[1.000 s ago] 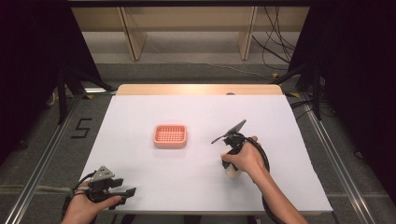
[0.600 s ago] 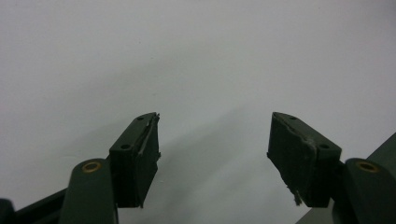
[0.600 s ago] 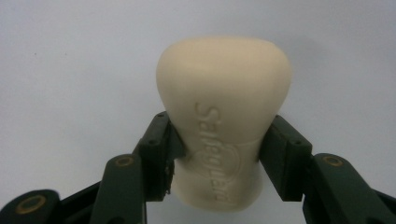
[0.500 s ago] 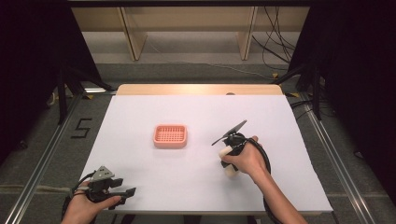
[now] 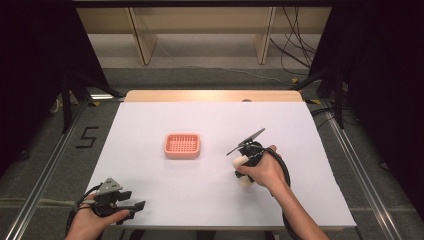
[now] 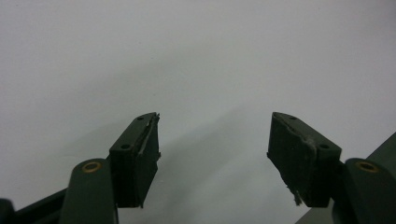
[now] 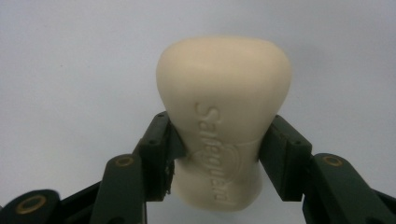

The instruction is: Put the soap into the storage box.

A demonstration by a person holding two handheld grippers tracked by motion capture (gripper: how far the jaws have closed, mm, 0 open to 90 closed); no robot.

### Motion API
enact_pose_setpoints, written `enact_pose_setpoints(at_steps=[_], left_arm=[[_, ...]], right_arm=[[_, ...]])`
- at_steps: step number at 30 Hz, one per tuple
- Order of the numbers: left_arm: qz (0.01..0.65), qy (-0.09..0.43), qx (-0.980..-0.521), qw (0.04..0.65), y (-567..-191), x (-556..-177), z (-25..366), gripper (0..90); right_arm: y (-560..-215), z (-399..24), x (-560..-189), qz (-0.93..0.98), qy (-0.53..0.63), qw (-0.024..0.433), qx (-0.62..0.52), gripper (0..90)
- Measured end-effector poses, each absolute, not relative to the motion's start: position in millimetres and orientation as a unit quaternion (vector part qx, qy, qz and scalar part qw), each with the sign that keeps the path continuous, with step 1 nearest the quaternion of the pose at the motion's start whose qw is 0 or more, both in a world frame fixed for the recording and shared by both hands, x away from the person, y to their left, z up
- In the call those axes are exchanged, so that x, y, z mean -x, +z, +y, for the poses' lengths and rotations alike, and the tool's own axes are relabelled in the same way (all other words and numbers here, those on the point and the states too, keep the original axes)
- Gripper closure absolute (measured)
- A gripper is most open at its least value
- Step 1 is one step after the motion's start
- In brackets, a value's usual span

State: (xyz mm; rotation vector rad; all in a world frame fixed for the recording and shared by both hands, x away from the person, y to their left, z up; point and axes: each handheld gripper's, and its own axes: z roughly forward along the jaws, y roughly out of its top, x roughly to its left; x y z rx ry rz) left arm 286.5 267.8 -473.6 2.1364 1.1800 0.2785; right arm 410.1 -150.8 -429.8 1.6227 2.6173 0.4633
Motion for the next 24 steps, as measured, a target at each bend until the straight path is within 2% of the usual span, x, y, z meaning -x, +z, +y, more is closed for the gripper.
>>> enact_pose_setpoints(at_steps=[14, 24], left_arm=[[0.461, 0.107, -0.809, 0.349, -474.8, -285.9, 265.3, 33.4], [0.468, 0.109, -0.801, 0.356, -475.7, -285.7, 264.0, 33.4]], right_arm=[[-425.2, -149.0, -410.0, 0.843, 0.156, 0.015, -0.514, 50.1], [-421.6, -148.4, -413.4, 0.865, 0.166, 0.033, -0.473, 50.1]])
